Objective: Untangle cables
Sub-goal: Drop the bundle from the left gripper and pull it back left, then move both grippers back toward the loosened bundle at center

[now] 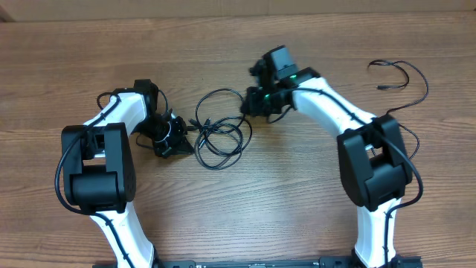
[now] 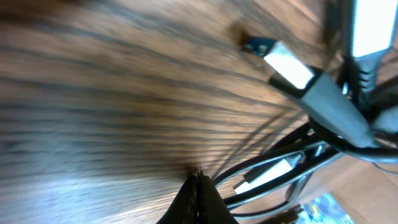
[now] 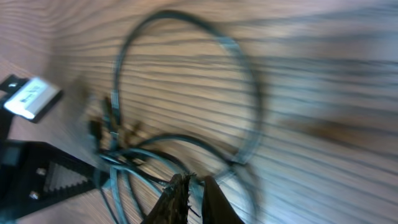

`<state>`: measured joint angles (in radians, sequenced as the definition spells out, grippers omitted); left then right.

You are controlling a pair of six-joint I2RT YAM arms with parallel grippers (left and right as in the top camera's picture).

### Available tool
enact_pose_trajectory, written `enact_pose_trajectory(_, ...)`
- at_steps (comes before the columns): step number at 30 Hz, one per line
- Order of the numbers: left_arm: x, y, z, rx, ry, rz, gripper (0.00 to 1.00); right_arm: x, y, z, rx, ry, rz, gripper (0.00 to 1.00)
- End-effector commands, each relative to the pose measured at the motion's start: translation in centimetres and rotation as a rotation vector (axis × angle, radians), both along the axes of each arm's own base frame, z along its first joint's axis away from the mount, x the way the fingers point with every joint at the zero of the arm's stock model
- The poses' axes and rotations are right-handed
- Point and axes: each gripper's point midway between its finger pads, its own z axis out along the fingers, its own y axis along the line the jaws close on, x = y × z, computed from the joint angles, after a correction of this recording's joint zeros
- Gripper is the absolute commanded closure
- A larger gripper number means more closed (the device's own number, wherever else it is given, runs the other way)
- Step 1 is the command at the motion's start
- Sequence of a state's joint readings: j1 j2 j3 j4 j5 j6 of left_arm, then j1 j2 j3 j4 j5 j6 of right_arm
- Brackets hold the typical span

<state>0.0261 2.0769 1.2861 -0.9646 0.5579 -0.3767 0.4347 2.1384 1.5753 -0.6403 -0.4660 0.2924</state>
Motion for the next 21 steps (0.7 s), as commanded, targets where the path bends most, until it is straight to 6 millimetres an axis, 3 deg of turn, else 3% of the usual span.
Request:
enact_pose_trajectory(1,-1.4,-0.3,-2.2,0.008,0.016,-0.045,0.95,-0.5,0.8,-1.3,-0.078,0.009,-0.061,0.91)
enact_pose_trajectory(5,0.0,-0.3,-2.4,0.01,-0.043,-0.042,0.96,-2.0,-1.0,-3.9,-0.255,0.075,-0.168,0.93)
enact_pose_trajectory(12,2.9,-0.3,-2.6,0.019,-0.13,0.037,0.96,-5.3,-0.9,-4.7,-0.312,0.174,-0.12,0.93)
enact_pose_trajectory(18,6.1,-0.3,-2.4,0.014,-0.243,0.086,0.96,-10.1,0.5,-4.7,-0.319,0.314,-0.031,0.94)
enact_pose_trajectory(21,7.8,-0.4,-2.1,0.008,-0.299,0.124,0.96,-12.0,2.4,-4.4,-0.298,0.336,0.027,0.94)
